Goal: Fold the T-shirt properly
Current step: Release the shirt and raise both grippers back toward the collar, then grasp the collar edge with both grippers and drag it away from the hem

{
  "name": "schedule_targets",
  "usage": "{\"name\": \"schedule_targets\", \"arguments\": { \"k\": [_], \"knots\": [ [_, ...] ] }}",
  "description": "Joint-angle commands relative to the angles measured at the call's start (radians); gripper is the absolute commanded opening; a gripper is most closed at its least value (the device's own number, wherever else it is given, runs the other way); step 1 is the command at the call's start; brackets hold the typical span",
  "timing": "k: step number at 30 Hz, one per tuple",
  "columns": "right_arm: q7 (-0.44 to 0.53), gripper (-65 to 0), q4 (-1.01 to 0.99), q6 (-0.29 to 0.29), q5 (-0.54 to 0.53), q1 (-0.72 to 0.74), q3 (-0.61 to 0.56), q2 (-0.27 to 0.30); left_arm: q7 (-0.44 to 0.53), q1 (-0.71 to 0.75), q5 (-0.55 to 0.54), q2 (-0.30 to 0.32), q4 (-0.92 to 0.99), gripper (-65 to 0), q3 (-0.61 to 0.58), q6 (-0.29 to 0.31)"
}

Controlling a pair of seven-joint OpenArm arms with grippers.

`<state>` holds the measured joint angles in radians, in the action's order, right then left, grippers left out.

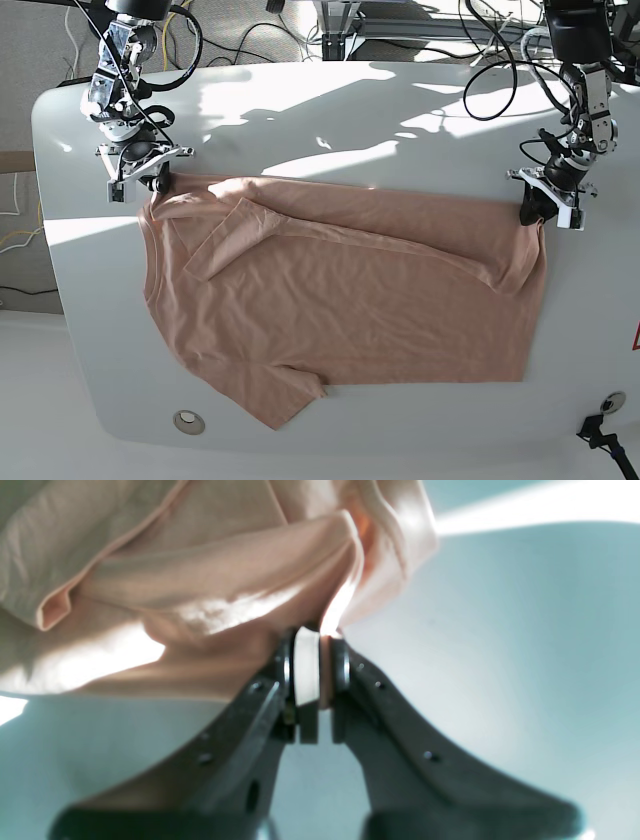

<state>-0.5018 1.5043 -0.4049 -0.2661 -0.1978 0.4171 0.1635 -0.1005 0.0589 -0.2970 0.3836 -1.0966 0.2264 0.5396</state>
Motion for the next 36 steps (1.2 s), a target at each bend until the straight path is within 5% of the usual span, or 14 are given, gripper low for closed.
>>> {"name": "schedule_targets", "arguments": {
  "k": [1, 15, 24, 26, 30, 31, 36],
  "knots": [
    [-0.031, -65.0, 0.011, -0.006, 0.009, -0.015, -0.001, 0.006, 0.014, 0.008, -0.011, 0.016, -0.012, -56.8, 0.008, 0.003],
    [-0.031, -65.0, 0.124, -0.006, 0.009, -0.174, 0.004, 0.008, 0.014, 0.158, -0.011, 0.019, -0.093, -57.0, 0.043, 0.010],
    [-0.031, -65.0, 0.117, -0.006, 0.009, -0.164, -0.002, 0.008, 0.012, 0.135, -0.011, 0.019, -0.107, -56.6, 0.043, 0.009],
    [-0.033, -65.0, 0.115, -0.006, 0.009, -0.154, -0.002, 0.008, 0.012, 0.134, -0.011, 0.035, -0.104, -50.9, 0.044, 0.009],
    [-0.033, -65.0, 0.115, -0.006, 0.012, -0.151, -0.002, 0.008, 0.012, 0.132, -0.014, 0.064, -0.106, -18.6, 0.090, 0.007],
    [-0.033, -65.0, 0.115, -0.006, 0.009, -0.151, -0.002, 0.008, 0.012, 0.131, -0.014, 0.064, -0.106, -15.0, 0.100, 0.009],
    [-0.033, -65.0, 0.115, -0.006, 0.009, -0.151, -0.002, 0.008, 0.012, 0.052, -0.014, 0.067, -0.078, -13.1, 0.103, 0.009]
  ]
}}
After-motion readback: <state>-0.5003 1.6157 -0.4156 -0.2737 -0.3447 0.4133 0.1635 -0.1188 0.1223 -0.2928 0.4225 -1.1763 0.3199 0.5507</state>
